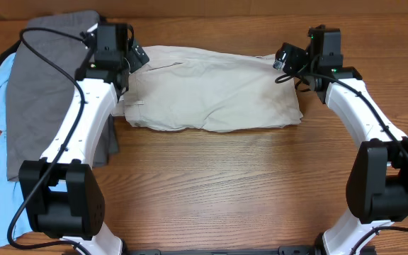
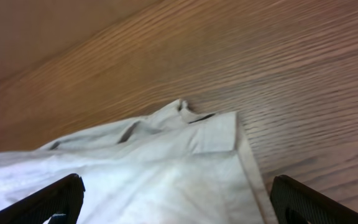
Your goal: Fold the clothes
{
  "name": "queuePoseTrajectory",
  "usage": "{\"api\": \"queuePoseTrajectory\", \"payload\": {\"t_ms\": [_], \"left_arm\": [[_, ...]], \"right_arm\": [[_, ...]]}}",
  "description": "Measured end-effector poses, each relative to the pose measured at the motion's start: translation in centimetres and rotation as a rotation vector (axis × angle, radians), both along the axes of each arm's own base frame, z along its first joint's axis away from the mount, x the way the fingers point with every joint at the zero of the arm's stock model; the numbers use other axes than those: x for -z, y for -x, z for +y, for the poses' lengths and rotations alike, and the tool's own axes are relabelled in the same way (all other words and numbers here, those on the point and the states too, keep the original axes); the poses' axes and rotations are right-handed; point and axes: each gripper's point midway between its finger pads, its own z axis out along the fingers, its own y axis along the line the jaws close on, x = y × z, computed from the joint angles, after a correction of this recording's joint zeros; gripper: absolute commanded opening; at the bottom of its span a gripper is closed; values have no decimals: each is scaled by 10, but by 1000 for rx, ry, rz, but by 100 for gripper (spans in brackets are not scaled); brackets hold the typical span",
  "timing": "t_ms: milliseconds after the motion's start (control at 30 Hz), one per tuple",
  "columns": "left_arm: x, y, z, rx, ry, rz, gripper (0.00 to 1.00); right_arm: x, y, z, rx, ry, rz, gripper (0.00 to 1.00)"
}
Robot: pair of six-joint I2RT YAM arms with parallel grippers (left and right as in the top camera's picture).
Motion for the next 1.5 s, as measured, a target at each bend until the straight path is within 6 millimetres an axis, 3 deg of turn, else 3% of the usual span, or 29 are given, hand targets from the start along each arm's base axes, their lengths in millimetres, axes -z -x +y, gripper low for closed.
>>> {"api": "queuePoseTrajectory", "payload": {"t_ms": [233,300,400,467,667,867,1000,1100,1333,1367,1500], "left_arm": [[25,40,-15,147,12,222,100],[31,52,-16,181,5,282,100],[34,57,-17,204,-2,309,100],[34,59,-17,209,-1,315,100],[34,59,-18,221,-9,318,100],[35,59,-18,222,-9,319,100],[35,59,-18,224,-10,319,100],[35,59,-18,224,-10,319,100],[35,59,-18,225,-10,319,100],[35,59,-18,225,-10,319,100],[35,59,-24,238,-12,319,100]], "right_arm": [[26,37,5,-35,17,192,100],[39,63,1,-28,34,316,100],[49,82,-6,-9,61,399,100],[53,86,-9,7,74,415,98],[77,105,-14,40,83,474,77],[99,115,-18,92,75,484,76],[104,110,-19,105,70,449,75],[105,104,-18,113,62,418,61],[104,98,-21,133,53,392,8],[105,98,-21,138,50,393,4],[107,100,-24,152,43,407,4]]}}
